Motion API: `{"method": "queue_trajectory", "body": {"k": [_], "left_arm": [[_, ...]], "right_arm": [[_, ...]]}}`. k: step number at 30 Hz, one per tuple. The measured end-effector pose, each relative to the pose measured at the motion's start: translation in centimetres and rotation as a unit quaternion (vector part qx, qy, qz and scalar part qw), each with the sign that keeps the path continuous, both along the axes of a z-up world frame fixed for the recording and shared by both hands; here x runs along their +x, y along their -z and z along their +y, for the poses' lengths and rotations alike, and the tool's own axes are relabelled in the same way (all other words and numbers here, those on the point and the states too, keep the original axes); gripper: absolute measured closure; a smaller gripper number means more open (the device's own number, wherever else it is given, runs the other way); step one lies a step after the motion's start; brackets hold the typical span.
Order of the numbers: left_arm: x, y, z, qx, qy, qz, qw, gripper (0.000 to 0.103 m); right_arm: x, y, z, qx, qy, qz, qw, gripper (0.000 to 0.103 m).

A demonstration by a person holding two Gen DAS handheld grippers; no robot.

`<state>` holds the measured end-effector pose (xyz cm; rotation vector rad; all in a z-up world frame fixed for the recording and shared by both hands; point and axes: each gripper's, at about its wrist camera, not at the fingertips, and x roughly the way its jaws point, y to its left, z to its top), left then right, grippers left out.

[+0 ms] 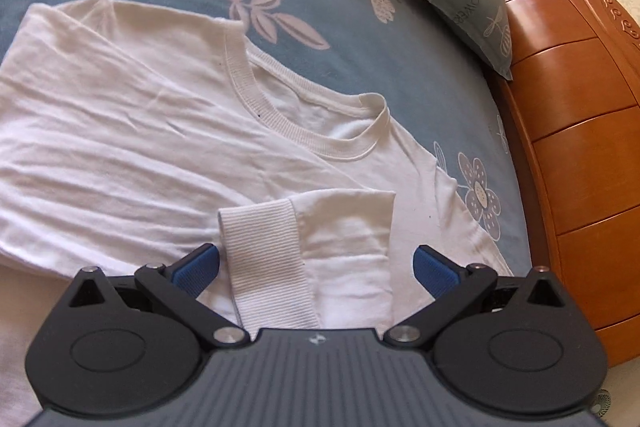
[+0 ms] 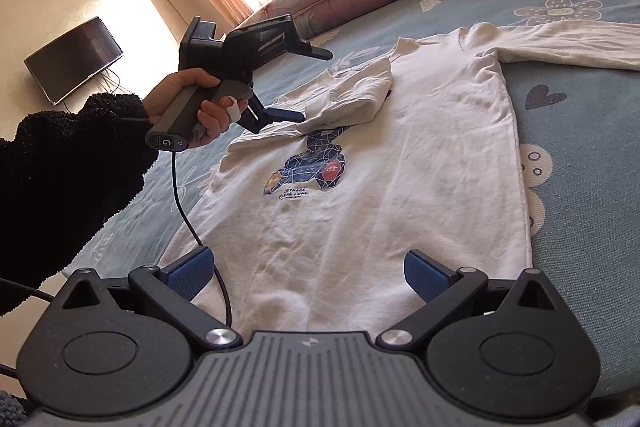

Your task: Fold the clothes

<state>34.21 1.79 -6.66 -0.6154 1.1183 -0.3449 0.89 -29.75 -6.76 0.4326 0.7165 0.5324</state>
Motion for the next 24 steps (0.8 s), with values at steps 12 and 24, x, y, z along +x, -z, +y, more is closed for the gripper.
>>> {"method": "queue_trajectory", "body": {"k": [12, 24], "left_arm": [[2.0, -6.5, -11.5, -0.105, 0.143, -0.057, 0.9825, 0.001], [-2.6, -3.3, -7.3, -0.076, 0.135, 0.003, 0.9879, 0.001]], "right_arm": [[0.1, 0.0, 0.3, -0.003, -0.003, 0.001, 1.000, 0.000], [0.0, -0.1, 0.0, 0.004, -0.004, -0.005, 1.000, 0.000]]}}
